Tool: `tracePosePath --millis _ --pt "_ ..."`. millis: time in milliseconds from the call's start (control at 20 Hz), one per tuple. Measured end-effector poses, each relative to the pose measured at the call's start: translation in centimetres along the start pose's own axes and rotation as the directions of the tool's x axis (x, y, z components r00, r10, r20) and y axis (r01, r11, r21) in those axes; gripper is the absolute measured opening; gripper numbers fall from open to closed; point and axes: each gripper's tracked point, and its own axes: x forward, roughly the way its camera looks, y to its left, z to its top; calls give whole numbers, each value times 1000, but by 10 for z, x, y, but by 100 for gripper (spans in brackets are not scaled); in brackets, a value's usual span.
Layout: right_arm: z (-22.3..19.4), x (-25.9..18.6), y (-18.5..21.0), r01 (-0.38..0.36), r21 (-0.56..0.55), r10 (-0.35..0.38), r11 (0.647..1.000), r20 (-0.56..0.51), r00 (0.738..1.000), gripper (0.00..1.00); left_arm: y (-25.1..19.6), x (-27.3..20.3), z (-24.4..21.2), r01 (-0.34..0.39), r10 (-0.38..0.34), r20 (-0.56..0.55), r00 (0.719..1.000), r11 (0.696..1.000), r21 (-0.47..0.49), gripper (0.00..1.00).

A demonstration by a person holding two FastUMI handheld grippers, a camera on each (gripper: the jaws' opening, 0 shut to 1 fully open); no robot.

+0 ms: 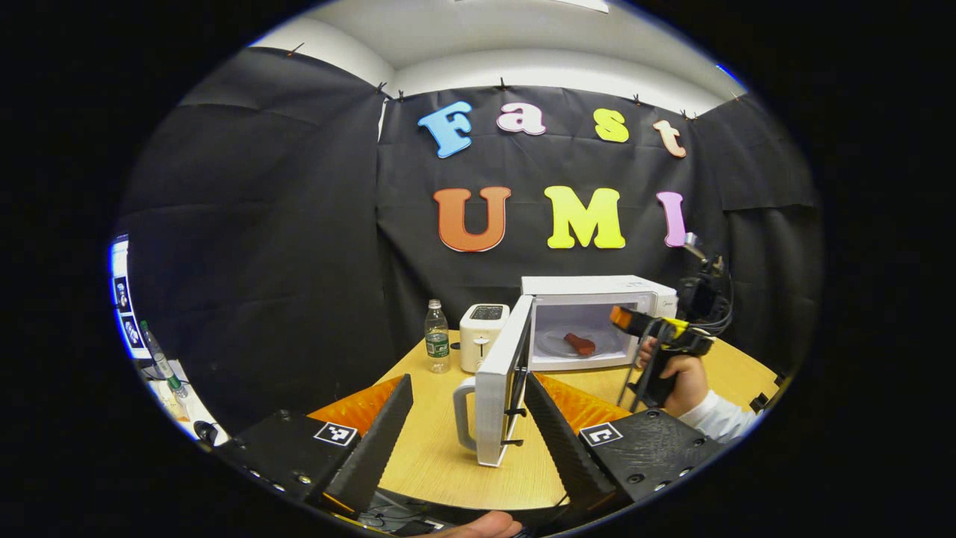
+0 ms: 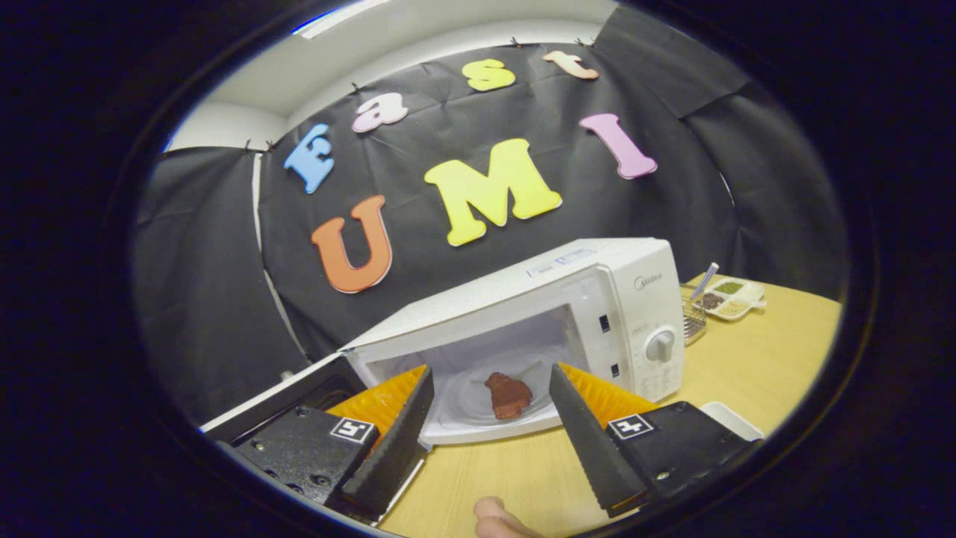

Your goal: Open the microwave oven with the left hand, put the food in, and close the microwave oven.

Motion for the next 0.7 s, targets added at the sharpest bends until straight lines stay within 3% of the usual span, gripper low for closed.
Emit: tracePosePath --millis 50,100,150,250,300,350,400,450,600,650,700 --pt "8 -17 7 -47 -7 47 999 7 999 99 10 2 -1 -16 16 -3 1000 1000 -5 92" --pt "18 -37 12 -88 -17 88 996 20 996 98 20 5 -1 -36 36 -1 999 999 -6 82" --pt "28 -57 11 -110 -23 111 994 46 993 98 27 10 -1 -53 53 2 999 999 -6 92" --pt "48 -96 12 -150 -55 155 987 90 984 99 36 20 -4 -64 64 9 998 998 2 92" --pt "54 -114 10 -160 -79 167 984 92 982 98 41 25 -4 -76 75 19 997 997 15 79" --pt "62 -131 5 -166 -96 175 981 97 980 98 44 32 -4 -74 73 38 997 997 29 87" --pt "67 -146 0 -169 -112 180 979 95 979 99 41 37 -7 -53 51 45 998 998 40 74" --pt "73 -161 -6 -172 -119 184 978 99 978 99 42 42 -10 -49 46 52 998 998 40 78" --pt "94 -199 -24 -162 -138 180 977 134 975 99 59 61 -18 -77 77 64 995 997 -2 69" --pt "100 -208 -28 -162 -146 182 976 143 973 99 65 66 -21 -105 105 70 992 994 -12 42" --pt "104 -216 -32 -156 -154 178 976 144 973 98 75 71 -23 -139 140 84 987 990 -10 31"
